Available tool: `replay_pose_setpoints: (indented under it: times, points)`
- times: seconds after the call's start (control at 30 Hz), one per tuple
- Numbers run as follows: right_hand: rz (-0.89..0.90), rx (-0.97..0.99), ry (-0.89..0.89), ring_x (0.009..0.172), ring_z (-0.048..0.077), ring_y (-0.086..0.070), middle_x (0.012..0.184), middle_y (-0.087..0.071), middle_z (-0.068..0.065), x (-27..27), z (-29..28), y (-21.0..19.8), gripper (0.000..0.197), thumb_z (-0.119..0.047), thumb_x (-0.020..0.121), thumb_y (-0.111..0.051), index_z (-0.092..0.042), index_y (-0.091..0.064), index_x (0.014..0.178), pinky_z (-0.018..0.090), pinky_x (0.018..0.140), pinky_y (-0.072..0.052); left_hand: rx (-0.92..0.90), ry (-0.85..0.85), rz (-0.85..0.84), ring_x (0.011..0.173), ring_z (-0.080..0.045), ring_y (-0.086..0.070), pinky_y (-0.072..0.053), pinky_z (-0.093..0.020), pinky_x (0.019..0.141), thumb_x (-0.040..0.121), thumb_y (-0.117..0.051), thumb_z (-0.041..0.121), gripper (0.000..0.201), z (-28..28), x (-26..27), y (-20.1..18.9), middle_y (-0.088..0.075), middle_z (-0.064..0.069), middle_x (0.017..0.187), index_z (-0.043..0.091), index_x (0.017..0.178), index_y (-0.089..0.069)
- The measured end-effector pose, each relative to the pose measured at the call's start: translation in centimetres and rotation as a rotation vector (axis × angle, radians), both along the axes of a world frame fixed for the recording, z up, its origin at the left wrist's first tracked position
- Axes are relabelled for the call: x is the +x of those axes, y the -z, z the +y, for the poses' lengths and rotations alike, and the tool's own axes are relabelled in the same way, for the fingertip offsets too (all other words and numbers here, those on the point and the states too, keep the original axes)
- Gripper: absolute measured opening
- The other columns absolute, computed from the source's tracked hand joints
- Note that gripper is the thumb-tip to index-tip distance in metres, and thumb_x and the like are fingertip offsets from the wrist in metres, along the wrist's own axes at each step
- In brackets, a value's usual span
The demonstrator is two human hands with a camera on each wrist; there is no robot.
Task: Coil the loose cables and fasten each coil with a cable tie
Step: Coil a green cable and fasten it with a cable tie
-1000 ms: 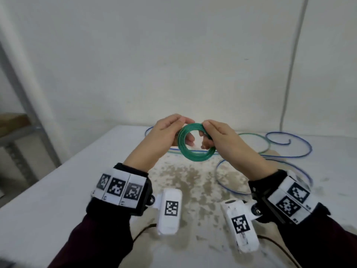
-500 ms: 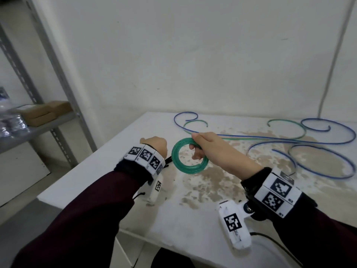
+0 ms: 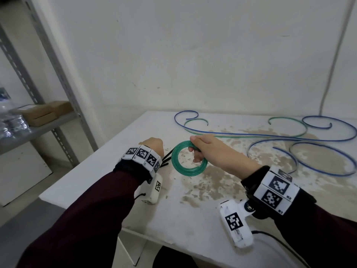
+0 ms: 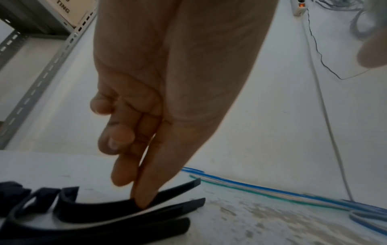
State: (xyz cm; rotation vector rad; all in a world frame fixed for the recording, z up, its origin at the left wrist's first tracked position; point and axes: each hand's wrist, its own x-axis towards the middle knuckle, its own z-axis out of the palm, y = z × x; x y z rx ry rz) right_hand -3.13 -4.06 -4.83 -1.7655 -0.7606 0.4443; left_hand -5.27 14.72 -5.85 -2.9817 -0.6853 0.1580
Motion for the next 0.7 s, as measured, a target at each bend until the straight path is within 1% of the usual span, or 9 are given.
replay_pose_setpoints:
  times: [0.1, 0.17, 0.23, 0.27, 0.33, 0.43, 0.53, 0.6, 0.7]
  points:
    - [-0.004, 0.004, -0.009, 0.054, 0.012, -0.046, 0.052, -0.04, -0.006, 0.0, 0.1, -0.2, 0.039, -0.029, 0.104, -0.033, -0.011, -0.054, 0.075, 0.044, 0.089, -0.05, -0.048, -0.017, -0.033, 0.075, -0.026, -0.06, -0.042, -0.025, 0.061, 0.084, -0.052, 0.002, 0.016, 0.2, 0.2, -0.6, -0.055, -0.006, 0.079, 0.006, 0.068, -0.05]
    - [-0.017, 0.011, -0.009, 0.051, 0.01, -0.045, 0.047, -0.04, -0.01, 0.1, 0.0, -0.4, 0.039, -0.029, 0.104, -0.033, -0.011, -0.053, 0.075, 0.043, 0.088, -0.05, -0.069, -0.017, -0.106, 0.076, -0.025, -0.058, -0.042, -0.027, 0.063, 0.084, -0.052, 0.003, 0.007, 0.3, 0.2, -1.7, -0.055, -0.005, 0.079, 0.004, 0.078, -0.057]
    - [-0.013, 0.049, -0.006, 0.049, 0.009, -0.043, 0.043, -0.037, -0.013, 0.5, -0.2, -0.9, 0.04, -0.028, 0.104, -0.033, -0.012, -0.051, 0.073, 0.041, 0.086, -0.05, -0.092, 0.008, -0.224, 0.085, -0.028, -0.063, -0.045, -0.029, 0.067, 0.084, -0.049, 0.004, 0.015, 0.6, 0.5, -2.8, -0.064, -0.007, 0.09, 0.004, 0.093, -0.062]
    - [-0.005, 0.073, 0.002, 0.047, 0.008, -0.042, 0.042, -0.037, -0.013, 0.7, -0.4, -1.2, 0.04, -0.028, 0.104, -0.033, -0.012, -0.051, 0.072, 0.041, 0.086, -0.05, -0.132, 0.026, -0.285, 0.081, -0.028, -0.067, -0.048, -0.029, 0.067, 0.085, -0.045, 0.003, 0.018, 0.5, 0.6, -3.4, -0.069, -0.008, 0.089, 0.004, 0.093, -0.061]
    - [0.007, 0.119, 0.02, 0.046, 0.008, -0.04, 0.042, -0.036, -0.013, 1.3, -1.0, -2.3, 0.039, -0.027, 0.104, -0.033, -0.011, -0.052, 0.074, 0.039, 0.085, -0.05, -0.328, 0.103, -0.442, 0.066, -0.023, -0.071, -0.053, -0.031, 0.063, 0.09, -0.04, 0.004, 0.017, -0.1, 1.0, -4.5, -0.072, -0.009, 0.078, 0.005, 0.093, -0.056]
    - [-0.009, 0.191, 0.028, 0.051, 0.013, -0.035, 0.046, -0.032, -0.01, 2.0, -2.8, -4.5, 0.039, -0.026, 0.105, -0.031, -0.01, -0.052, 0.076, 0.032, 0.079, -0.05, -0.74, 0.223, -0.712, 0.065, -0.011, -0.07, -0.059, -0.035, 0.066, 0.095, -0.045, 0.008, 0.01, -2.2, 1.7, -6.1, -0.072, -0.009, 0.079, 0.005, 0.093, -0.054]
    - [-0.026, 0.281, 0.017, 0.05, 0.012, -0.032, 0.047, -0.029, -0.009, 3.1, -5.4, -6.8, 0.037, -0.024, 0.105, -0.03, -0.01, -0.05, 0.077, 0.027, 0.075, -0.05, -1.053, 0.279, -0.875, 0.062, -0.008, -0.069, -0.056, -0.025, 0.059, 0.095, -0.05, 0.01, 0.012, -4.9, 3.0, -7.2, -0.071, -0.001, 0.071, 0.002, 0.09, -0.058]
    - [-0.06, 0.296, 0.002, 0.048, 0.009, -0.035, 0.046, -0.03, -0.01, 3.9, -7.5, -8.0, 0.037, -0.024, 0.104, -0.03, -0.01, -0.05, 0.077, 0.029, 0.078, -0.049, -1.165, 0.303, -0.928, 0.063, -0.01, -0.07, -0.054, -0.023, 0.059, 0.094, -0.054, 0.01, 0.014, -6.8, 4.2, -7.5, -0.071, 0.002, 0.066, -0.002, 0.092, -0.06]
    - [-0.106, 0.273, -0.031, 0.054, 0.014, -0.034, 0.047, -0.031, -0.01, 5.1, -10.8, -9.2, 0.036, -0.025, 0.104, -0.03, -0.011, -0.049, 0.077, 0.026, 0.077, -0.051, -1.214, 0.301, -0.998, 0.055, -0.003, -0.063, -0.05, -0.02, 0.062, 0.089, -0.06, 0.005, 0.008, -9.8, 6.3, -7.6, -0.069, 0.009, 0.057, -0.001, 0.095, -0.06]
